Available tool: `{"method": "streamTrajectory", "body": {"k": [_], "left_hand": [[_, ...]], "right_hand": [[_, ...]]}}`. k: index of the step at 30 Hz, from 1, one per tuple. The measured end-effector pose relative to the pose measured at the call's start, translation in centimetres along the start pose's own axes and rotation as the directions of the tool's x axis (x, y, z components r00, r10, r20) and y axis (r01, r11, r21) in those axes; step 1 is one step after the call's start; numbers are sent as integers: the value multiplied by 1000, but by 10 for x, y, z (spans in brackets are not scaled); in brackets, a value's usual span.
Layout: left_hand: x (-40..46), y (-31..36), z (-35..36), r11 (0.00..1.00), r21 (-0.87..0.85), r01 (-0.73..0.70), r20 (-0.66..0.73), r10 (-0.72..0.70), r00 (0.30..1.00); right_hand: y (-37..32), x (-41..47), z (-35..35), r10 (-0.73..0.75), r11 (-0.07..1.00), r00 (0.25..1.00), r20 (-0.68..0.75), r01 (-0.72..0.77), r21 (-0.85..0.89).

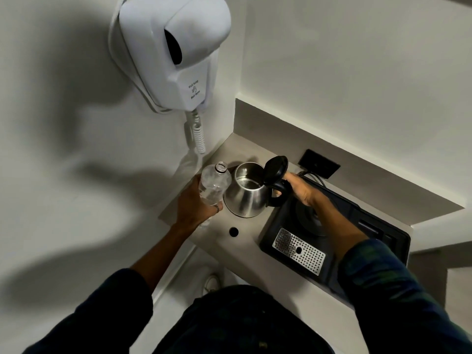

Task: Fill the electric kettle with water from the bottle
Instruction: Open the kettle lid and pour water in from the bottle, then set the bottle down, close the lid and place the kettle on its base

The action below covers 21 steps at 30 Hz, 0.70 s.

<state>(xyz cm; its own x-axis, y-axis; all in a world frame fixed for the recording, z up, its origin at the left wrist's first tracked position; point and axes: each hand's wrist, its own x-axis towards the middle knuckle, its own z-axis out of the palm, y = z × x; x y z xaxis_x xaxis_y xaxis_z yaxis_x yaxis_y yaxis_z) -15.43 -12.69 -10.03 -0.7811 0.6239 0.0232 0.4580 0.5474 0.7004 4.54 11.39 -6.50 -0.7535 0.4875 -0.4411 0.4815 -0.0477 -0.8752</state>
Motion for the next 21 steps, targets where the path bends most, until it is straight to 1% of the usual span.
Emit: {"method": "streamTrajectory", "body": {"k": [4,6,9,12,14,17,19,21], "left_hand": [[1,-9,6,995,-74,71,-95,-78,992],[-2,-12,8,989,-112,99,-141,-115,983],[-8,-13,11,968,-186,171,-172,-203,964],[-11,-16,12,949,-226,221,-141,-257,956],[-13,-15,11,942,-248,225,-115,-259,959],[-16,-13,10,938,-281,203,-112,-242,964],[-28,-16,14,925,-324,199,-104,-244,964],[-54,-17,22,891,-366,267,-146,-338,930]], "right_hand": [[-3,-2,-2,17,999,1000,25,-16,-35],[-10,-3,-3,51,995,998,45,-47,-84],[-28,-4,-5,142,968,988,55,-127,-216],[-49,-2,-1,269,926,961,69,-238,-294],[-59,6,4,354,891,934,46,-322,-321],[-67,18,20,503,835,864,22,-479,-269],[-72,21,31,525,790,849,-65,-514,-333],[-77,23,38,498,754,854,-152,-513,-411]]}}
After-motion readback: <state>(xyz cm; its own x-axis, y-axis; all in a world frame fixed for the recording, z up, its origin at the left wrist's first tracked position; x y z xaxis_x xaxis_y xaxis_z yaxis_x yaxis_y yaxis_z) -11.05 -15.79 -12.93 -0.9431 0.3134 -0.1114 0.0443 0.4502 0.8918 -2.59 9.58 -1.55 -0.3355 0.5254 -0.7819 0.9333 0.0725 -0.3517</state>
